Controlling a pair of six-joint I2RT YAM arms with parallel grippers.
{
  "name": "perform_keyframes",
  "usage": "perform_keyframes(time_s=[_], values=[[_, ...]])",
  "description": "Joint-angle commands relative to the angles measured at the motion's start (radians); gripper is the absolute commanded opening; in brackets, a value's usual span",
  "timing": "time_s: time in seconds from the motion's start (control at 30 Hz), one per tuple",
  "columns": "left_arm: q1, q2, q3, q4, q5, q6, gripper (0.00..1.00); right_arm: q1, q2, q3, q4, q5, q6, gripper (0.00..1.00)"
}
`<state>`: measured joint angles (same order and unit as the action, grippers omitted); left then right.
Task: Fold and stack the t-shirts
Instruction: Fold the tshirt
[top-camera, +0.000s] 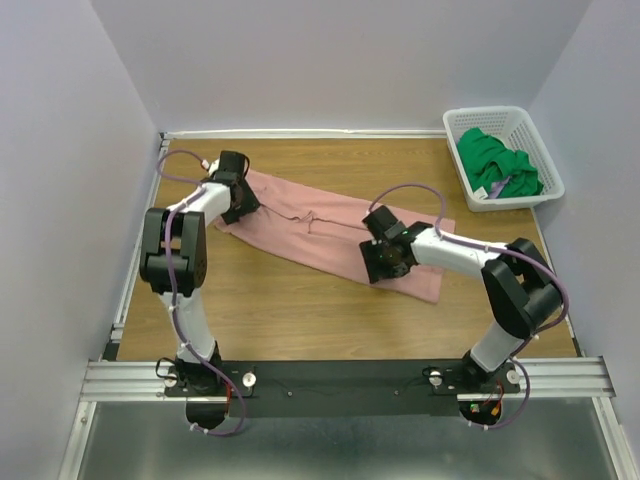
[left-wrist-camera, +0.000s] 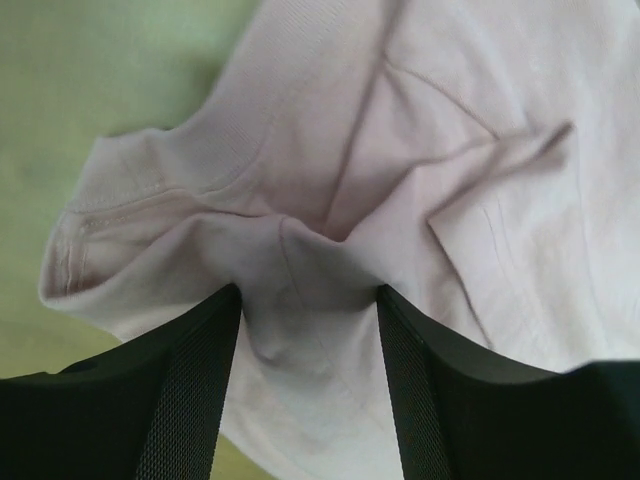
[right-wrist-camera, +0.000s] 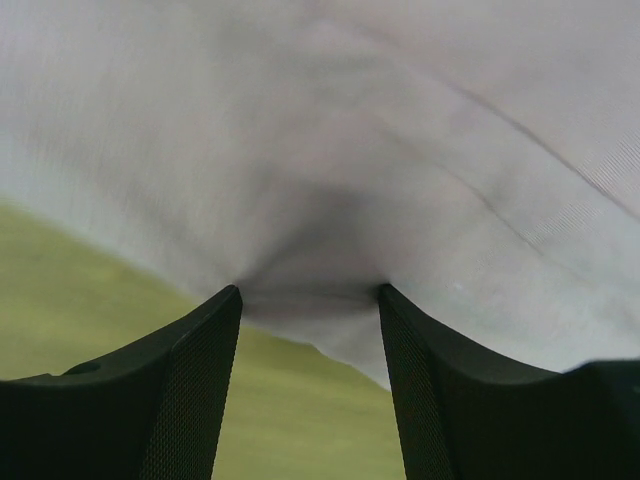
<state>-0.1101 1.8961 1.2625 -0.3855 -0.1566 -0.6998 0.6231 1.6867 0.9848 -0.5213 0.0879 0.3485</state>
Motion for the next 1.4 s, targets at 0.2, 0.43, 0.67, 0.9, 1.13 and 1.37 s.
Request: perform_keyframes(time_s=[0.2,0.43,0.67,0.9,1.13,1.37], values=[[0.02,0.409,0.604,-0.226,-0.078,0.186,0.69,0.493,0.195,0.196,-0.181,-0.303,0.213,0.65],[0.021,0.462,0.813,-0.216,-0.083,0.24,0.81,0.547,0.353,0.508,-0.236,-0.283,0.116,0.7],[0.018,0.114,0.576,-0.15,-0.146,0.175,0.97,0.527,0.217,0.465,-0.324,-0.107,0.066,0.87],[-0.071,-0.17,0.223,-0.06,-0.097,0.043,0.97,0.439,0.021,0.286,-0.339,-0.031,0.021,0.99],[-0.2,-0.194,-0.006,0.026,-0.035,-0.02,0.99,0.371,-0.028,0.2,-0.321,-0.076,-0.052,1.0],[-0.218,-0.069,0.04,0.034,-0.05,-0.015,0.99,0.371,0.01,0.155,-0.249,-0.131,-0.023,1.0]])
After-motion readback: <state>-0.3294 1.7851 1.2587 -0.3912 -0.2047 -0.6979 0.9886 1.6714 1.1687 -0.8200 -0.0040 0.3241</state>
